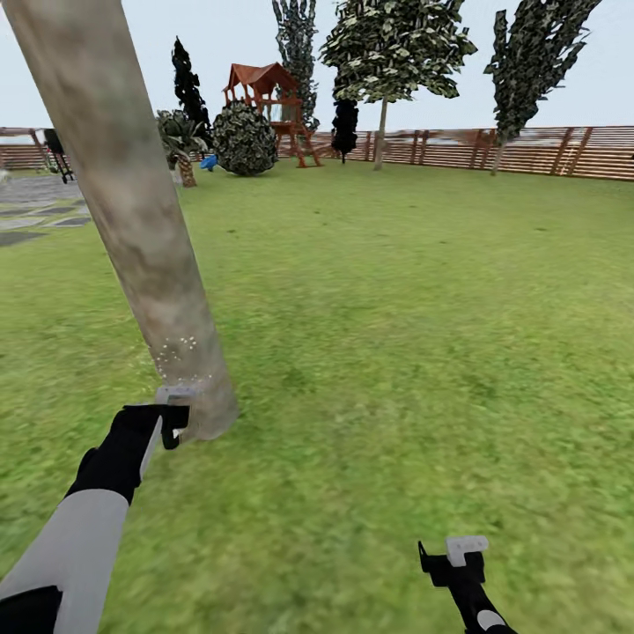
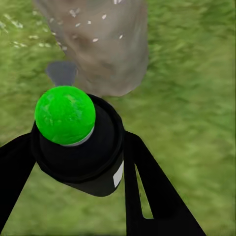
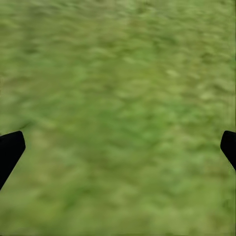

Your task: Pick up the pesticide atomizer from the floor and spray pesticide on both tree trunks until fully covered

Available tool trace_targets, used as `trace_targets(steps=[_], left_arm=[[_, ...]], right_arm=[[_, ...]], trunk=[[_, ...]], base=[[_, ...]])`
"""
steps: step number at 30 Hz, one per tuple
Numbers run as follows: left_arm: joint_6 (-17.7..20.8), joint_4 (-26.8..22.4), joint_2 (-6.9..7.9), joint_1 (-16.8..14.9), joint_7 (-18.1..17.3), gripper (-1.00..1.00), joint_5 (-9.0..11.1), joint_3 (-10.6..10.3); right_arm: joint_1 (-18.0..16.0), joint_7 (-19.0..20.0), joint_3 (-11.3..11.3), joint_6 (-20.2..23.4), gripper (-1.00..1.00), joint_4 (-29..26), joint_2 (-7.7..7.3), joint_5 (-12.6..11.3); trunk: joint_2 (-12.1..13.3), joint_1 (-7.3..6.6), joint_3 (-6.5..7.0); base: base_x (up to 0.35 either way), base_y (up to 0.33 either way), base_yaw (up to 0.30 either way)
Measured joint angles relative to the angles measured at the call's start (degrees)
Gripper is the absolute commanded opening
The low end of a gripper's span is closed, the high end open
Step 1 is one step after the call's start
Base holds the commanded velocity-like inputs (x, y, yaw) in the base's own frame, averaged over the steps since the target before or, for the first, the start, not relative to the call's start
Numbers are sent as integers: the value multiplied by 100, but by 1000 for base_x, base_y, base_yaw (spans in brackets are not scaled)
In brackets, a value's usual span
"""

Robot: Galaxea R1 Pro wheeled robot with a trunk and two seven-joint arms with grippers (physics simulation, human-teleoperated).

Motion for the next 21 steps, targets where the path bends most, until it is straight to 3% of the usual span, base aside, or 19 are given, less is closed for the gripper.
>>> trace_targets(steps=[4, 12, 17, 21], left_arm=[[1, 3, 25, 4, 7, -100, 25, -10], [-8, 133, -260, 5, 16, -100, 37, -39], [-36, 376, 44, 17, 21, -100, 26, 6], [-89, 795, 98, 22, 33, -100, 38, 32]], right_arm=[[1, 2, 0, 0, 100, -1, -2, 0], [1, 5, 0, -1, 100, -1, -8, 0], [1, 5, 1, 0, 100, -1, -8, 0], [0, 5, 1, 0, 100, 1, -7, 0]], trunk=[[0, 0, 0], [0, -1, 0], [0, -2, 0], [0, -2, -1]], base=[[0, -274, 132], [66, -273, 5], [216, -205, 0], [243, -177, 124]])
